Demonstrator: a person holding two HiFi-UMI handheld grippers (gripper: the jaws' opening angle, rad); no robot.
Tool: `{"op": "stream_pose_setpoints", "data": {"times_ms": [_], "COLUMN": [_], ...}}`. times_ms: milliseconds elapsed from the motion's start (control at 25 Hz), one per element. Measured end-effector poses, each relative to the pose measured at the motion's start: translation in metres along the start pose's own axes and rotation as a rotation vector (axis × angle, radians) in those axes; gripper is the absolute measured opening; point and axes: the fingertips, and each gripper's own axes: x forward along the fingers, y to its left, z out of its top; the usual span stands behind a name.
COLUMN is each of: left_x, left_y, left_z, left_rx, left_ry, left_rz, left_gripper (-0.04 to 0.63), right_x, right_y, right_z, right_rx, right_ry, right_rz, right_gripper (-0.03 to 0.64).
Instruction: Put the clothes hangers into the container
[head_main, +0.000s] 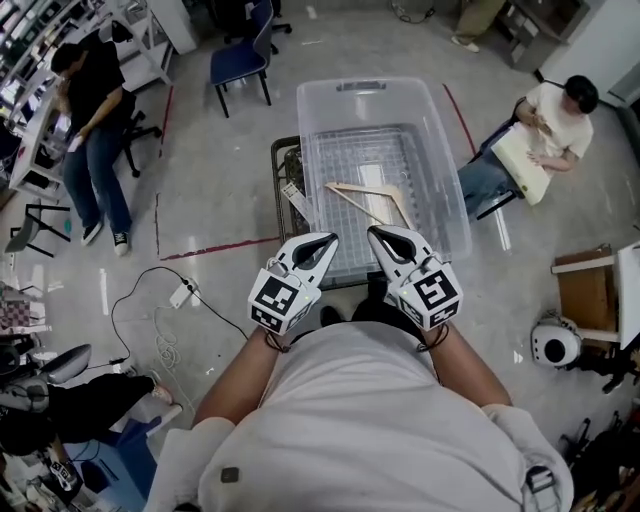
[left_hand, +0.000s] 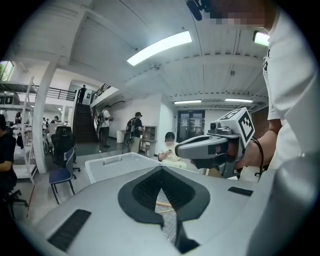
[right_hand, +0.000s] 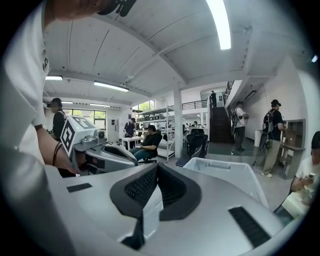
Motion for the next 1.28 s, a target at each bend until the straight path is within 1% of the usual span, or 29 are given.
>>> {"op": "stream_pose_setpoints", "data": {"times_ms": [120,200,320,440,560,640,760,880,1120,1280], "left_x": [-0.018,-0.023,-0.021,-0.019,-0.016,-0.013,0.0,0.014,0.019,0.014], "left_y": [-0.007,-0.01,-0.013,-0.021,-0.035,-0.047,-0.071,-0.102,-0.149,-0.167], "left_z": [-0.002,-0.002,0.008,0.021,0.032,0.039,0.049,0.056,0.051,0.047], "left_rx": [0.003,-0.004,0.001,0.008,-0.007,-0.008,0.011,0.01,-0.014,-0.024], "left_ry": [-0.003,-0.006,-0.024,-0.039,-0.05,-0.062,-0.075,-0.076,-0.078,-0.066], "left_rz": [0.003,0.017,0.046,0.084,0.111,0.13,0.158,0.155,0.176,0.187], "left_gripper": [0.017,0.017,0.017,0.017,0.017,0.017,0.017,0.017,0.017,0.017], "right_x": [-0.009,-0.015,-0.026,-0.041,-0.061,-0.076,-0.101,-0.127,-0.171,-0.186], "right_y": [0.02,0.024,0.017,0.007,0.002,-0.001,-0.011,-0.022,-0.029,-0.031], "right_z": [0.008,0.015,0.024,0.03,0.031,0.029,0.026,0.019,-0.002,-0.007], "right_rx": [-0.008,-0.024,-0.052,-0.056,-0.057,-0.059,-0.056,-0.054,-0.033,-0.022], "right_ry": [-0.019,-0.033,-0.052,-0.069,-0.075,-0.077,-0.081,-0.079,-0.075,-0.074], "right_rz": [0.003,0.006,0.011,0.017,0.033,0.043,0.054,0.063,0.081,0.088], "right_gripper": [0.02,0.02,0.02,0.02,0.02,0.02,0.02,0.02,0.02,0.02]}}
